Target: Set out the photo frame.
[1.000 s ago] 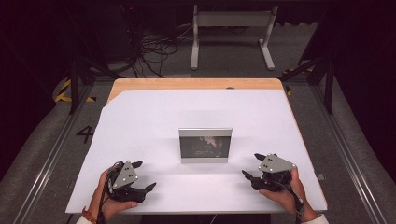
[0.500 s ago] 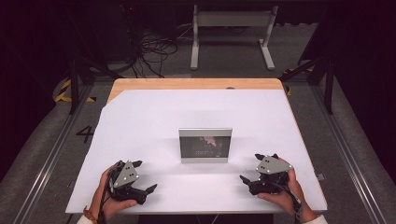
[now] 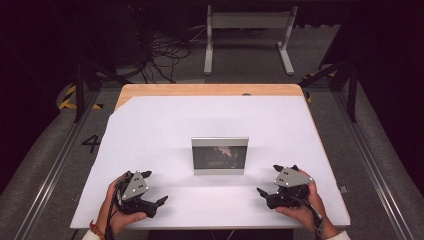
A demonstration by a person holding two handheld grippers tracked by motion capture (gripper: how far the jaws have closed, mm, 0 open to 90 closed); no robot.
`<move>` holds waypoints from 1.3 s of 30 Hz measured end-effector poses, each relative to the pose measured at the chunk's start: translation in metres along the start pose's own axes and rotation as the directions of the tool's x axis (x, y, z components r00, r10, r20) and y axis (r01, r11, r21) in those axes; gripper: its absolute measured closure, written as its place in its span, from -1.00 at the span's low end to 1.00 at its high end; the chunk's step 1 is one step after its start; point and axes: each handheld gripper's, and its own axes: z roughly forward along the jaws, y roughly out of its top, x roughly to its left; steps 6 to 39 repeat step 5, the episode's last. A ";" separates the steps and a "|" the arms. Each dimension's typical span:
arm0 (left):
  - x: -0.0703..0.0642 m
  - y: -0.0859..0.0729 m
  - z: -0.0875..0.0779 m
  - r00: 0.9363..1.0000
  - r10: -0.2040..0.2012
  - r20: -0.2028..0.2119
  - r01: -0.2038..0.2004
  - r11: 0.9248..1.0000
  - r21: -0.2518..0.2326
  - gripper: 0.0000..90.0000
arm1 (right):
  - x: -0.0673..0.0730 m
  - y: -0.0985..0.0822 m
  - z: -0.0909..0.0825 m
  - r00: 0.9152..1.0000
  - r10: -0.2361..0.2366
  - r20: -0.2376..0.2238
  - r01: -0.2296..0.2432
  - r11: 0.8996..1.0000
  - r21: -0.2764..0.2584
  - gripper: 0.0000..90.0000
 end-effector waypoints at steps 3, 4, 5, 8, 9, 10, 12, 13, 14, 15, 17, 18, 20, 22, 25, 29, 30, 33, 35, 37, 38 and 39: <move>0.000 0.001 0.001 1.000 0.000 0.000 0.000 1.000 -0.001 -0.84 | 0.000 0.000 -0.001 1.000 0.005 -0.001 -0.005 1.000 -0.009 -0.74; 0.001 0.001 0.001 1.000 0.000 -0.001 0.000 1.000 0.001 -0.84 | 0.000 0.000 -0.002 1.000 0.008 0.000 -0.008 1.000 -0.012 -0.74; 0.001 0.001 0.002 1.000 -0.001 -0.004 0.001 1.000 0.006 -0.84 | 0.000 -0.001 -0.002 1.000 0.012 -0.003 -0.012 1.000 -0.016 -0.74; 0.001 0.001 0.002 1.000 -0.001 -0.004 0.001 1.000 0.006 -0.84 | 0.000 -0.001 -0.002 1.000 0.012 -0.003 -0.012 1.000 -0.016 -0.74; 0.001 0.001 0.002 1.000 -0.001 -0.004 0.001 1.000 0.006 -0.84 | 0.000 -0.001 -0.002 1.000 0.012 -0.003 -0.012 1.000 -0.016 -0.74; 0.001 0.001 0.002 1.000 -0.001 -0.004 0.001 1.000 0.006 -0.84 | 0.000 -0.001 -0.002 1.000 0.012 -0.003 -0.012 1.000 -0.016 -0.74; 0.001 0.001 0.002 1.000 -0.001 -0.004 0.001 1.000 0.006 -0.84 | 0.000 -0.001 -0.002 1.000 0.012 -0.003 -0.012 1.000 -0.016 -0.74; 0.001 0.001 0.002 1.000 -0.001 -0.004 0.001 1.000 0.006 -0.84 | 0.000 -0.001 -0.002 1.000 0.012 -0.003 -0.012 1.000 -0.016 -0.74; 0.001 0.001 0.002 1.000 -0.001 -0.004 0.001 1.000 0.006 -0.84 | 0.000 -0.001 -0.002 1.000 0.012 -0.003 -0.012 1.000 -0.016 -0.74; 0.001 0.001 0.002 1.000 -0.001 -0.004 0.001 1.000 0.006 -0.84 | 0.000 -0.001 -0.002 1.000 0.012 -0.003 -0.012 1.000 -0.016 -0.74; 0.001 0.001 0.002 1.000 -0.001 -0.004 0.001 1.000 0.006 -0.84 | 0.000 -0.001 -0.002 1.000 0.012 -0.003 -0.012 1.000 -0.016 -0.74; 0.001 0.001 0.002 1.000 -0.001 -0.004 0.001 1.000 0.006 -0.84 | 0.000 -0.001 -0.002 1.000 0.012 -0.003 -0.012 1.000 -0.016 -0.74; 0.001 0.001 0.002 1.000 -0.001 -0.004 0.001 1.000 0.006 -0.84 | 0.000 -0.001 -0.002 1.000 0.012 -0.003 -0.012 1.000 -0.016 -0.74; 0.001 0.001 0.002 1.000 -0.001 -0.004 0.001 1.000 0.006 -0.84 | 0.000 -0.001 -0.002 1.000 0.012 -0.003 -0.012 1.000 -0.016 -0.74; 0.001 0.001 0.002 1.000 -0.001 -0.004 0.001 1.000 0.006 -0.84 | 0.000 -0.001 -0.002 1.000 0.012 -0.003 -0.012 1.000 -0.016 -0.74; 0.001 0.001 0.002 1.000 -0.001 -0.004 0.001 1.000 0.006 -0.84 | 0.000 -0.001 -0.002 1.000 0.012 -0.003 -0.012 1.000 -0.016 -0.74; 0.001 0.001 0.002 1.000 -0.001 -0.004 0.001 1.000 0.006 -0.84 | 0.000 -0.001 -0.002 1.000 0.012 -0.003 -0.012 1.000 -0.016 -0.74; 0.001 0.001 0.002 1.000 -0.001 -0.004 0.001 1.000 0.006 -0.84 | 0.000 -0.001 -0.002 1.000 0.012 -0.003 -0.012 1.000 -0.016 -0.74; 0.001 0.001 0.002 1.000 -0.001 -0.004 0.001 1.000 0.006 -0.84 | 0.000 -0.001 -0.002 1.000 0.012 -0.003 -0.012 1.000 -0.016 -0.74; 0.001 0.001 0.002 1.000 -0.001 -0.004 0.001 1.000 0.006 -0.84 | 0.000 -0.001 -0.002 1.000 0.012 -0.003 -0.012 1.000 -0.016 -0.74; 0.001 0.001 0.002 1.000 -0.001 -0.004 0.001 1.000 0.006 -0.84 | 0.000 -0.001 -0.002 1.000 0.012 -0.003 -0.012 1.000 -0.016 -0.74; 0.001 0.001 0.002 1.000 -0.001 -0.004 0.001 1.000 0.006 -0.84 | 0.000 -0.001 -0.002 1.000 0.012 -0.003 -0.012 1.000 -0.016 -0.74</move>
